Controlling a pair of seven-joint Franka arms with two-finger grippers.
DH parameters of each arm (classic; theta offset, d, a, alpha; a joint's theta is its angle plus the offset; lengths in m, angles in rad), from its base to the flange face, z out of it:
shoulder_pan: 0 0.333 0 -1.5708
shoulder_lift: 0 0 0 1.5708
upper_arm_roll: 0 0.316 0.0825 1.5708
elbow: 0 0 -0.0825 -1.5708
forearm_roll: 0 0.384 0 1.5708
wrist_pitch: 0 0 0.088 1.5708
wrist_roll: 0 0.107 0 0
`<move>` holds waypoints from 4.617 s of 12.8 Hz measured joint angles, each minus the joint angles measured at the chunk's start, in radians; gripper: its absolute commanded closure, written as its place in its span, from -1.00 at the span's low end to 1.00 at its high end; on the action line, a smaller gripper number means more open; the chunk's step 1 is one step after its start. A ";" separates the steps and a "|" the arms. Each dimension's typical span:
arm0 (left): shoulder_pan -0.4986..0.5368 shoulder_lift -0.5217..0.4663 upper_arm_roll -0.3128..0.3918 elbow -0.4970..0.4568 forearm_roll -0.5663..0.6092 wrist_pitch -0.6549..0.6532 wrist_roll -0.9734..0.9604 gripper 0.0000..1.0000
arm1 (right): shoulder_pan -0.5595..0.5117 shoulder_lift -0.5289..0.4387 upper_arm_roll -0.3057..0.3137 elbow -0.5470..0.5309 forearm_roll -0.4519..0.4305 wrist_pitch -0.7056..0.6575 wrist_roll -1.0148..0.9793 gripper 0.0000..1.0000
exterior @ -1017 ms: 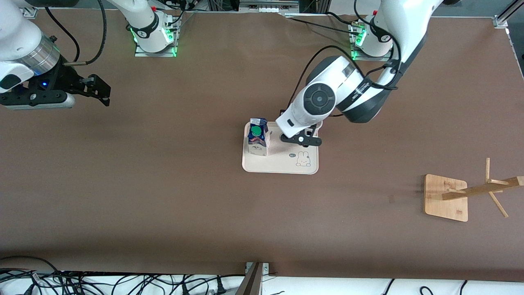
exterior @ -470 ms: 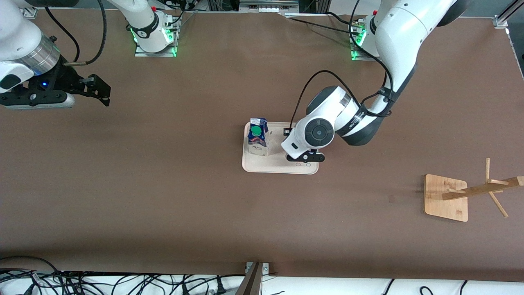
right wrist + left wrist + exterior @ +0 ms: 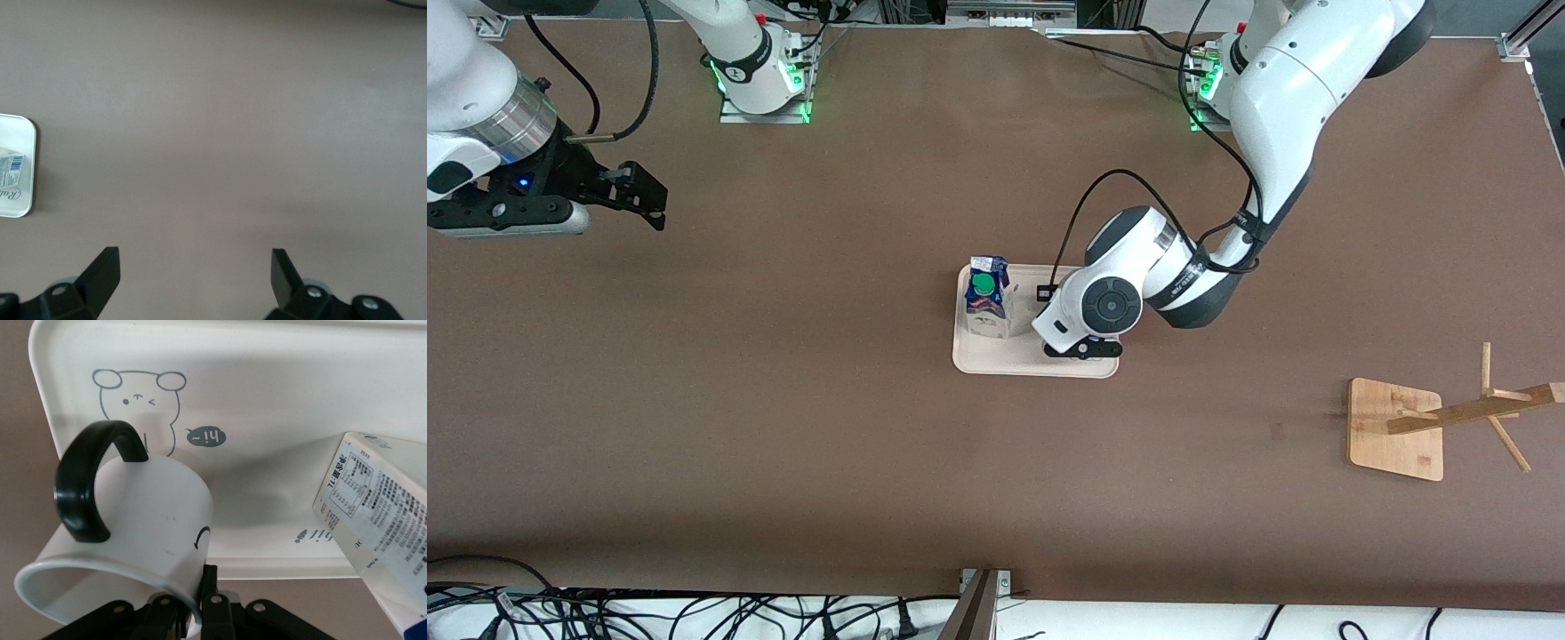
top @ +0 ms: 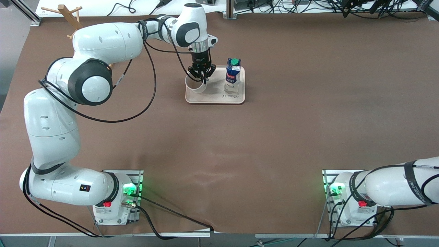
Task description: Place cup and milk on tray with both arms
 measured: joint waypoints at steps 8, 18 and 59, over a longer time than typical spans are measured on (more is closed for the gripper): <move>0.004 0.024 0.000 0.063 0.000 0.001 0.000 -1.00 | 0.000 0.000 0.000 0.000 0.000 0.000 0.000 -1.00; 0.125 -0.157 -0.009 0.187 0.000 -0.172 0.148 -1.00 | 0.000 0.000 0.000 0.000 0.000 0.000 0.000 -1.00; 0.093 -0.823 0.511 -0.257 -0.066 -0.197 0.691 -1.00 | 0.003 0.000 0.009 0.001 0.000 -0.012 0.000 -1.00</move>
